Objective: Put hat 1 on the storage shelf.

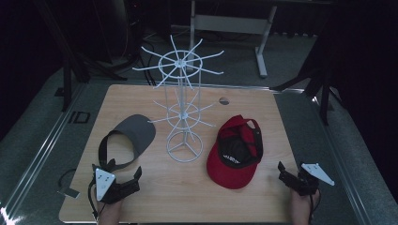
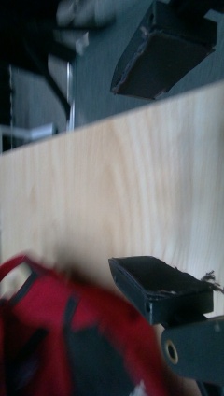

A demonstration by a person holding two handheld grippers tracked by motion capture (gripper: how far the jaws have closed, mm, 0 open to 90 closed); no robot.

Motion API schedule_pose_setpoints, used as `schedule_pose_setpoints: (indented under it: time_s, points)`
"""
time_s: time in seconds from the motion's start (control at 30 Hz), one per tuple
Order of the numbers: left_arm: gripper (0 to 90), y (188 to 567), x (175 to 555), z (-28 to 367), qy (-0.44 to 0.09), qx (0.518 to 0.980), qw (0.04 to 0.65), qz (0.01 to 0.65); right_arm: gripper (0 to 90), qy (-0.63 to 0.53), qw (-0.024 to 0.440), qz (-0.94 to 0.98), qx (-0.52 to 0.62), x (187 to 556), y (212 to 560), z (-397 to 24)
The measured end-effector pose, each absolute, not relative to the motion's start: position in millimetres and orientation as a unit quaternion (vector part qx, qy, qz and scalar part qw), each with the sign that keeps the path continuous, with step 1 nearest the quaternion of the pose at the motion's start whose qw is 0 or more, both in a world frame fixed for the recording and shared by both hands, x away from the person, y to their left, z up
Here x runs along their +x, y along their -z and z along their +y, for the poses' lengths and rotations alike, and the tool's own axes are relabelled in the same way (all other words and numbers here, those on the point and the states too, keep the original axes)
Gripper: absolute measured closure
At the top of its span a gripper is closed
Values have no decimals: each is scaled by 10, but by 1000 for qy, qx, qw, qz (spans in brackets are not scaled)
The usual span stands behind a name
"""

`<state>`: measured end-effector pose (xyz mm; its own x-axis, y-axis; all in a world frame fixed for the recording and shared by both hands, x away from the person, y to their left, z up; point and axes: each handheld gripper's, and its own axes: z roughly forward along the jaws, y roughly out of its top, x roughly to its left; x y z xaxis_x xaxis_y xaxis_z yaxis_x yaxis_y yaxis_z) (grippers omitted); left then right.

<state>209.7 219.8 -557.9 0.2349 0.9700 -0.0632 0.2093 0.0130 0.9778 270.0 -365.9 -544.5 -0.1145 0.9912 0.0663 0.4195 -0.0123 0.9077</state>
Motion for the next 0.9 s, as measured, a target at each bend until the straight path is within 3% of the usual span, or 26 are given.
schedule_pose_setpoints:
  time_s: [0.2,0.4,0.9]
  points:
    - [20,5577,2098,2132,-372,606,512,481,137,-429,349,638,536,2719,5050,-3522]
    - [20,5577,2098,2102,-363,615,517,472,137,-422,326,667,521,2890,4782,-3382]
    - [20,5585,2111,2076,-350,630,512,466,137,-427,299,688,505,3273,4592,-3151]
